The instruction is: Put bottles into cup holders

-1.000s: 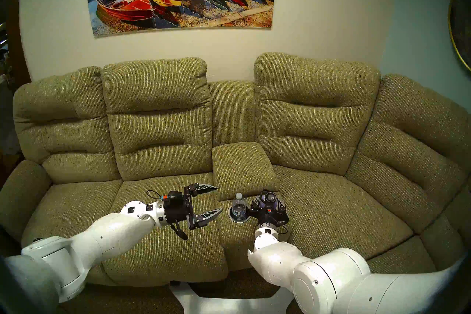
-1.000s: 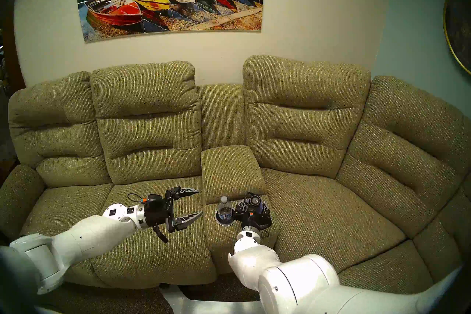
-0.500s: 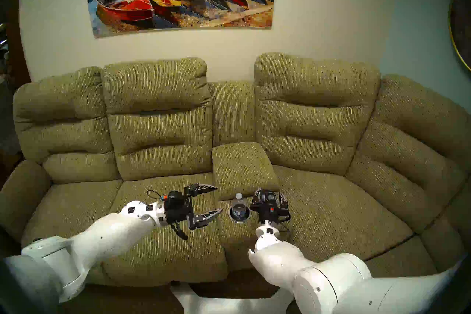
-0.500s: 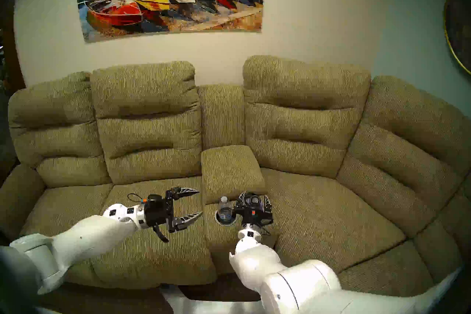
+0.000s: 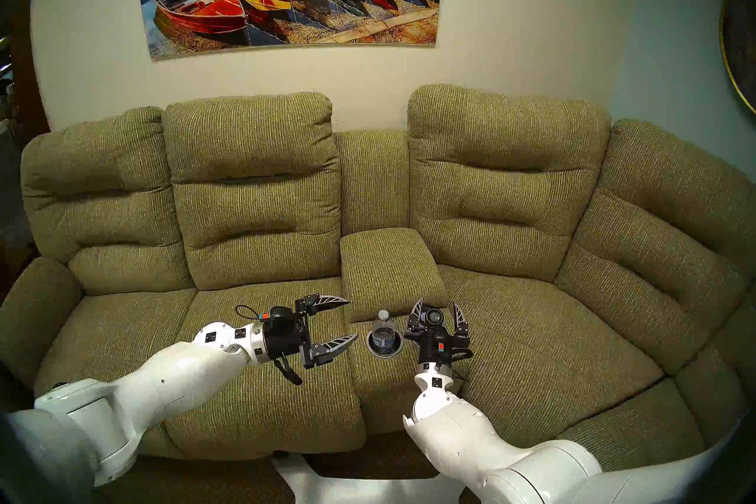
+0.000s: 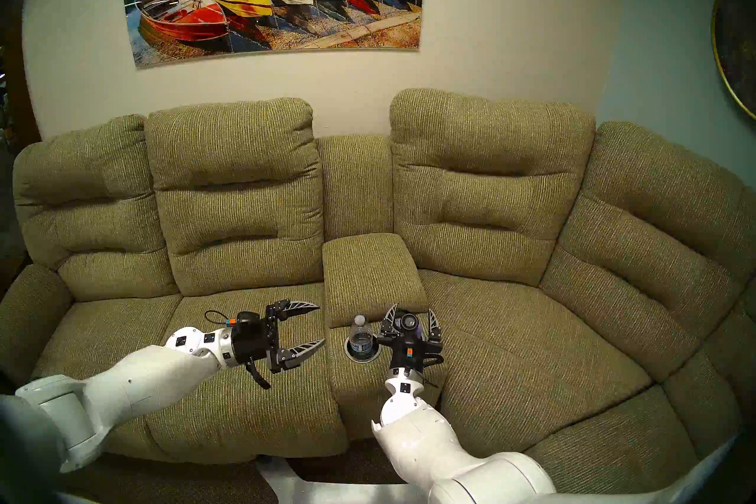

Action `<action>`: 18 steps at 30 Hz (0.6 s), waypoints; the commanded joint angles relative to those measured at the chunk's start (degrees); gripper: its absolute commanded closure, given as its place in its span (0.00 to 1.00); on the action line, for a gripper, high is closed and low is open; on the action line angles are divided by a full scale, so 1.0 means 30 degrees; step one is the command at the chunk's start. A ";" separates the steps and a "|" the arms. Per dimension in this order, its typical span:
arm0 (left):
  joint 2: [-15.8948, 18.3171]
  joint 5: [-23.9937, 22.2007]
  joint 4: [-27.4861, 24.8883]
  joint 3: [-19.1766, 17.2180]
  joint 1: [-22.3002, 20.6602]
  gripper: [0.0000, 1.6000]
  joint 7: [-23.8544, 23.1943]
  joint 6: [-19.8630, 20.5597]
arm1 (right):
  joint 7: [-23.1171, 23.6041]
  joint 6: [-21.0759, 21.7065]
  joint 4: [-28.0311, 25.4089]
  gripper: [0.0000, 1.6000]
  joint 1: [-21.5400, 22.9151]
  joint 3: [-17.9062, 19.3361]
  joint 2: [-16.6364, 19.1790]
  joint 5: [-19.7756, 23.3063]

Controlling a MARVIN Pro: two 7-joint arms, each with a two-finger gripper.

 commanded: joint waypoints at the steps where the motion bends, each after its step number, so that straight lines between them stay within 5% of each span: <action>1: -0.0011 -0.0047 -0.0198 -0.0011 -0.0109 0.00 -0.0235 -0.0009 | -0.0832 -0.0201 -0.2388 0.00 -0.2212 -0.0215 0.1112 -0.0649; 18: -0.0006 -0.0020 -0.0191 0.0043 -0.0122 0.00 -0.0139 -0.0054 | -0.1593 -0.0201 -0.6840 0.00 -0.6464 -0.0774 0.3719 -0.2072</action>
